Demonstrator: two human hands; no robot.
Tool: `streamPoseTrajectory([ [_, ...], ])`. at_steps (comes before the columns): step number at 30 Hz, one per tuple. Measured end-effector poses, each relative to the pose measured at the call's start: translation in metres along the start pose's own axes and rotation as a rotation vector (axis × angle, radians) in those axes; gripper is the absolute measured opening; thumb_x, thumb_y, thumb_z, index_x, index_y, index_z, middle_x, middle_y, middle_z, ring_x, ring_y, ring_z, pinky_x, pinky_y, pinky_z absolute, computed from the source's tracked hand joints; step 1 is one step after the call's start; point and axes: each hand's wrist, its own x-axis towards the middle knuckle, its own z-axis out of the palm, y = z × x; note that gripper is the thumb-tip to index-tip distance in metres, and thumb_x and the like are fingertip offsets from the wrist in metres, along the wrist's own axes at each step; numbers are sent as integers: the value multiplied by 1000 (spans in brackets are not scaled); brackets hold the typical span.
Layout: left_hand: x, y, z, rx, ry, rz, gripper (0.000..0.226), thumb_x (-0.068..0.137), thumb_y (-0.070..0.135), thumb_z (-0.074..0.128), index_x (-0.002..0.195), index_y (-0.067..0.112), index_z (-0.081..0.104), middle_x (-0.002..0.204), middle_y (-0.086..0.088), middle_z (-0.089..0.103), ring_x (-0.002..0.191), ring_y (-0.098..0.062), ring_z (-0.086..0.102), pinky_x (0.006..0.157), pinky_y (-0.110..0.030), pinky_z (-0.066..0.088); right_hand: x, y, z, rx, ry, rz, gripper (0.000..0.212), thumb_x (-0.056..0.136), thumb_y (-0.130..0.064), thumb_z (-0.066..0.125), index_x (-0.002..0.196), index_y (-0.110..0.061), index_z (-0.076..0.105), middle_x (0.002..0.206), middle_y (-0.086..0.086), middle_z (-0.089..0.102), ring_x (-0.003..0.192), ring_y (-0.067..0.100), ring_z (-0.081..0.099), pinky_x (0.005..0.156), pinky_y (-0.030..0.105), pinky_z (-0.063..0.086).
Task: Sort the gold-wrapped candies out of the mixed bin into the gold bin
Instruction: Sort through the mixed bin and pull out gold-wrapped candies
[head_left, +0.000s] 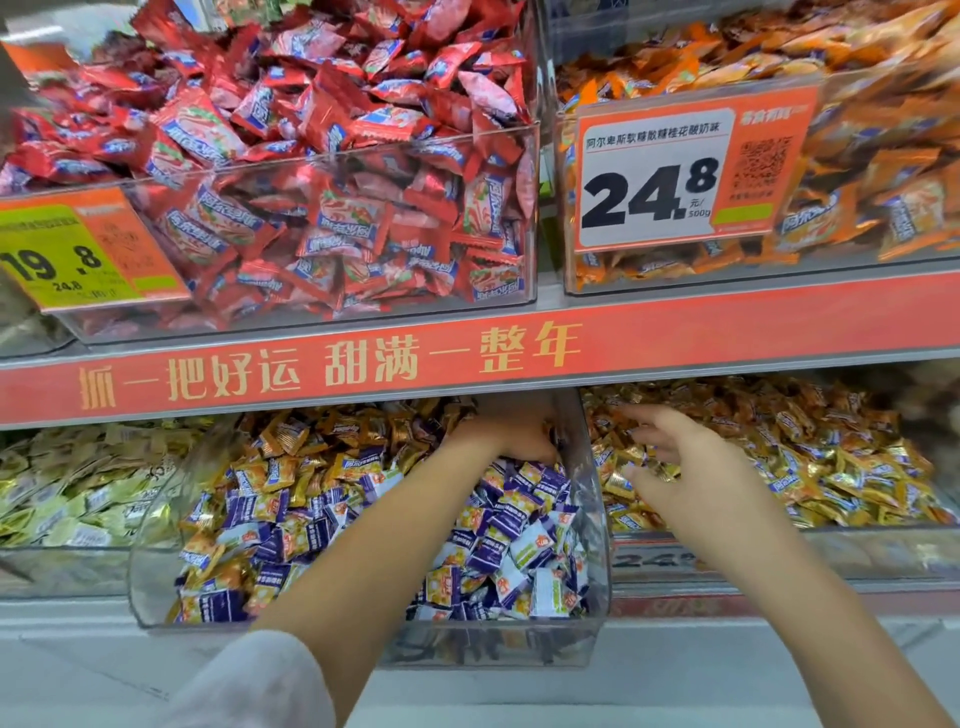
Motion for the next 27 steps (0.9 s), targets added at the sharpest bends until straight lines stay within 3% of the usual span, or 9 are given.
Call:
streamPoseTrajectory([
  [5,-14,-3,-3,-91,211,13,18,82,25,66,97,21,59,101,-8,64,90,-25,60,77,-40,53,1,1,1,62,1,-26,53,90,-20,62,138,-35,43,126,-5,60,95,26,66,81,34,53],
  [9,-68,0,-21,-283,317,-119,22,88,27,59,73,12,60,66,-3,56,61,-21,55,55,-16,44,-3,-5,0,147,18,-88,43,90,-13,62,127,-34,54,115,-8,65,92,1,61,78,10,42],
  [11,-103,2,-19,-274,406,-92,8,83,25,62,84,17,62,75,-5,62,64,-21,59,55,-25,50,-11,-17,-3,222,75,-151,32,88,-11,63,109,-36,63,98,-13,69,79,-7,58,67,3,41],
  [14,-141,5,0,-319,530,-52,20,80,21,63,100,25,64,70,0,62,40,-15,43,41,-23,35,-33,-46,3,414,130,-244,26,87,-9,63,91,-33,69,78,-17,68,74,-3,60,64,9,46],
  [18,-153,-1,14,-241,598,-43,27,72,32,60,98,31,66,99,3,65,76,-18,63,71,-34,54,-58,-80,45,613,-22,-209,41,96,-11,48,127,-39,53,108,-34,56,103,-15,53,83,1,40],
  [20,-152,-7,17,-295,611,-43,25,74,25,63,97,31,67,106,9,64,94,-9,59,82,-33,50,-58,-87,66,657,-70,-126,47,101,-18,40,141,-42,33,107,-39,39,92,-15,43,80,-2,37],
  [22,-151,-7,22,-372,643,-20,24,75,20,66,96,33,67,104,17,63,98,4,55,81,-18,45,-48,-89,74,776,-64,-6,46,102,-14,36,142,-38,32,119,-36,41,126,-11,36,94,6,41],
  [24,-152,-6,26,-478,662,23,29,75,16,70,98,35,66,102,25,62,99,15,52,76,-3,38,-35,-86,79,916,-63,102,43,102,-8,36,138,-31,42,138,-17,46,124,-4,45,104,19,40],
  [27,-156,-14,21,-555,577,106,44,75,7,72,109,34,64,110,25,61,104,15,52,84,-1,38,-21,-83,82,1081,-120,233,34,102,-10,39,126,-32,50,129,-7,55,114,5,52,91,20,41],
])
